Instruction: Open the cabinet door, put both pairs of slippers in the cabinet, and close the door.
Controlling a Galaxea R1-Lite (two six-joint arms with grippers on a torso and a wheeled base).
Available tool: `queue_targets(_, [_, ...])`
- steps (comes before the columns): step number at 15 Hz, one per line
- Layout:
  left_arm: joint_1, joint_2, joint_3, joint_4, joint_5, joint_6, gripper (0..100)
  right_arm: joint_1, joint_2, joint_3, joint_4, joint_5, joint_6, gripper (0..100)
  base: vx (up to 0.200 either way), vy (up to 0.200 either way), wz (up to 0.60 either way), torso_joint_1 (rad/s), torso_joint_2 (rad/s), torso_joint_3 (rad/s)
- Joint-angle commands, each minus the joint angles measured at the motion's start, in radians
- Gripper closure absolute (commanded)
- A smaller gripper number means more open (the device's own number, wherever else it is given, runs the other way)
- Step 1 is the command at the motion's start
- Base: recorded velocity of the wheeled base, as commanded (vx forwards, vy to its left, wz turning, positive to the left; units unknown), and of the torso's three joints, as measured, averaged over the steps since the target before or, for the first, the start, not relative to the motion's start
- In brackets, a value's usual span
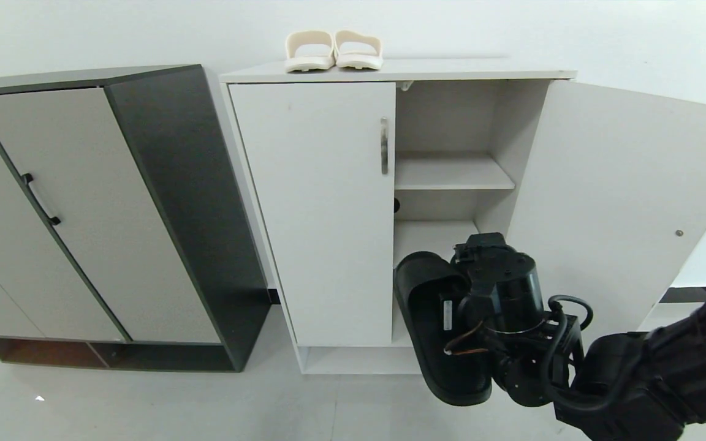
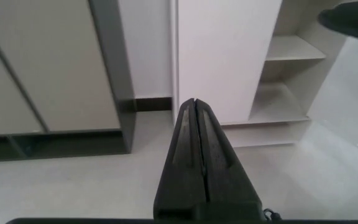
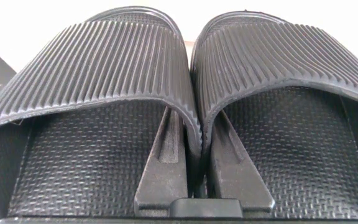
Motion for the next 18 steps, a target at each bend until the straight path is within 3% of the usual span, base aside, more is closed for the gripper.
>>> queue_targets(1, [0.002, 0.003, 0.000, 0.000, 0.000, 0.001, 100, -0.004, 0.050, -0.014, -0.008, -0.008, 0.000, 100, 0.000, -0.200, 0.00, 0.007, 0.00, 0.012])
queue_targets(4, [0.000, 0.003, 0.000, 0.000, 0.000, 0.001, 100, -0.004, 0.084, -0.017, -0.018, -0.008, 0.000, 100, 0.000, -0.200, 0.00, 0.010, 0.00, 0.002])
queue_targets(9, [0.002, 0.003, 0.000, 0.000, 0.000, 0.001, 100, -0.008, 0.181, -0.116, -0.038, -0.008, -0.003, 100, 0.000, 0.000, 0.00, 0.000, 0.00, 0.000])
queue_targets(18, [0.002, 0.003, 0.000, 0.000, 0.000, 0.001, 100, -0.008, 0.331, -0.163, -0.163, -0.003, -0.006, 100, 0.000, 0.000, 0.00, 0.000, 0.00, -0.014])
